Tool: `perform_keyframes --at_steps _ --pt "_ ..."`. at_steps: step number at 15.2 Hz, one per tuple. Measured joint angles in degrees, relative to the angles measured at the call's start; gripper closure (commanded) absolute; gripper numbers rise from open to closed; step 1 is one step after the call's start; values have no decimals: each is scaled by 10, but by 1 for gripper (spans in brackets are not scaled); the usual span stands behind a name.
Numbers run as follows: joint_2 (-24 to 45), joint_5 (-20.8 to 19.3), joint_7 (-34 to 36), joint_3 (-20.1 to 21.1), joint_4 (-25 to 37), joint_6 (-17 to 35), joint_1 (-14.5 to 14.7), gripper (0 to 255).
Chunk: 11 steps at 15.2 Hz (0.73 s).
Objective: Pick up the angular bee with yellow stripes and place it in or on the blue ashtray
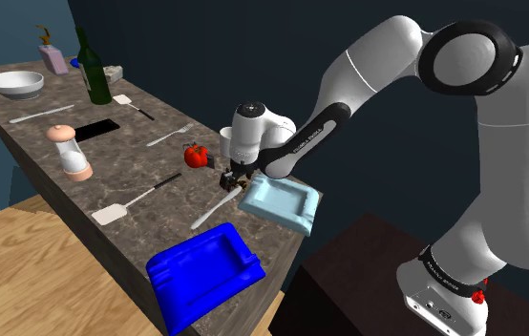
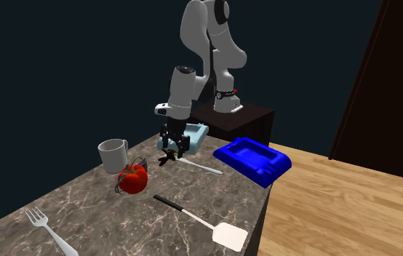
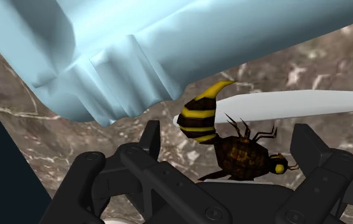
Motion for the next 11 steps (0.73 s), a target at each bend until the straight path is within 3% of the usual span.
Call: perform_keyframes --at_steps 4,5,11 --pt "1 -1 1 -1 0 1 1 0" --pt "1 -1 1 -1 0 1 1 255" --pt "1 -1 1 -1 0 1 1 255"
